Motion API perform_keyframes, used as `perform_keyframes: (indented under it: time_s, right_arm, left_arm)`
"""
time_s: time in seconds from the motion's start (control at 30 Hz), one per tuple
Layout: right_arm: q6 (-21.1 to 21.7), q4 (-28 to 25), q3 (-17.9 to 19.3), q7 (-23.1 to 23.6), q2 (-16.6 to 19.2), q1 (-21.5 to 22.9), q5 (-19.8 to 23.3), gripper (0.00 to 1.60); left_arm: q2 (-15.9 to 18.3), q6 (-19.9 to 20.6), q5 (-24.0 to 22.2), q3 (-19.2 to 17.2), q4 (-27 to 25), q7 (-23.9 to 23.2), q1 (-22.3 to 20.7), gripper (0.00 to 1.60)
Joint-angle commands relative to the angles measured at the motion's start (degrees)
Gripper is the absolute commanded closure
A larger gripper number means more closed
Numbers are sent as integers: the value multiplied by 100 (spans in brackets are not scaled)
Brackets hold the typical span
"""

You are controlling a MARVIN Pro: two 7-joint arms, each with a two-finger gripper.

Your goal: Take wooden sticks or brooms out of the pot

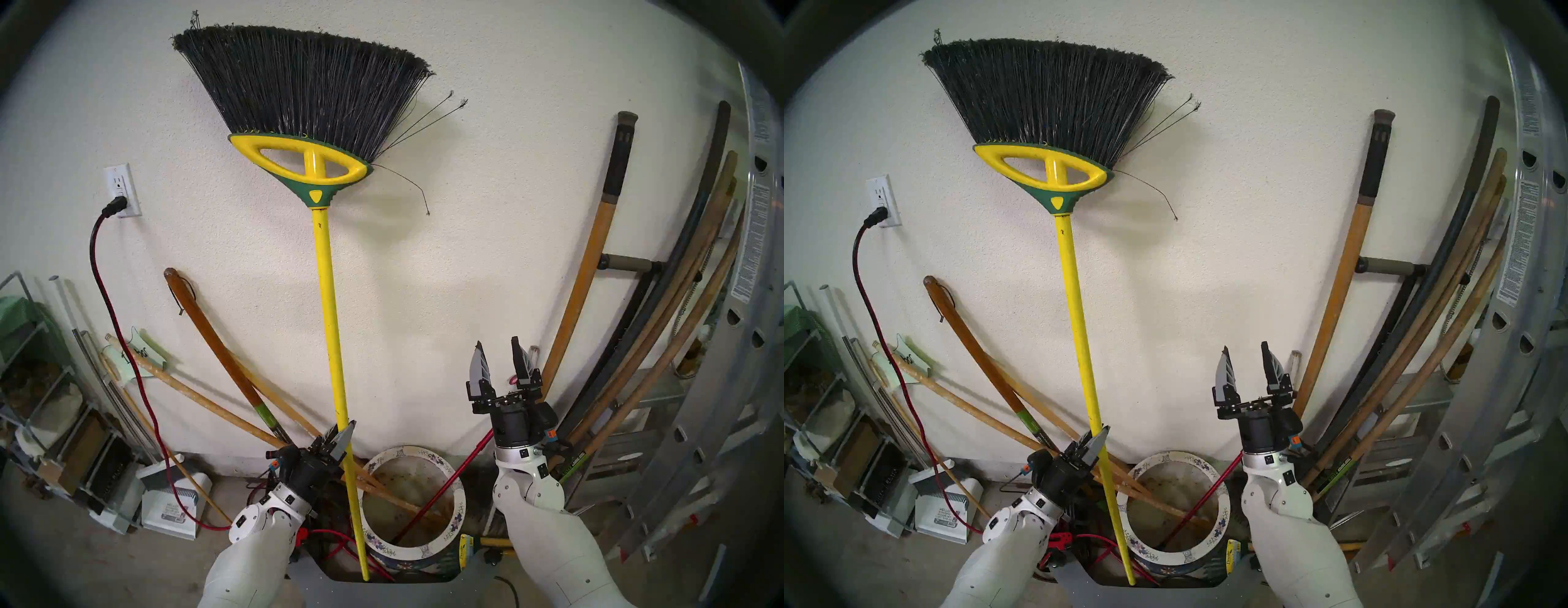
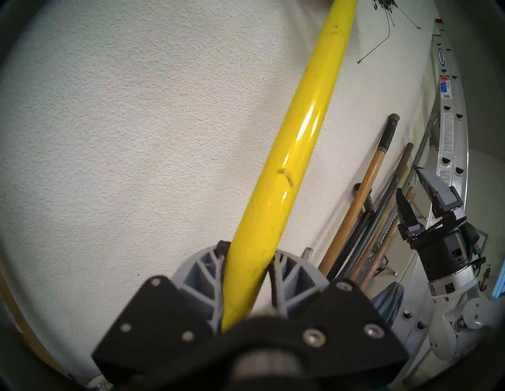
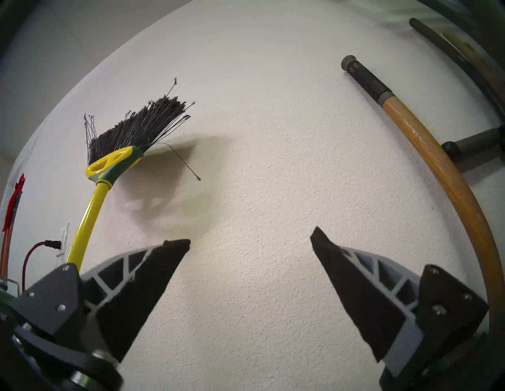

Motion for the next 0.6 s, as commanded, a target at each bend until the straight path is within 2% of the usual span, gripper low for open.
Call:
perform_keyframes:
  time_s: [0.0, 0.37, 0.57]
  right_arm:
    - [-2, -58, -51, 25, -19, -5, -16, 0]
    - [-11, -56, -68, 11, -4, -2, -8, 0]
    - [-13, -56, -72, 9, 0, -1, -5, 0]
  left_arm:
    - [27, -4, -43, -26, 163, -50, -191, 160]
    - [151, 19, -129, -109, 1268, -138, -909, 160]
    - [179, 157, -320, -153, 1791, -491, -1238, 160]
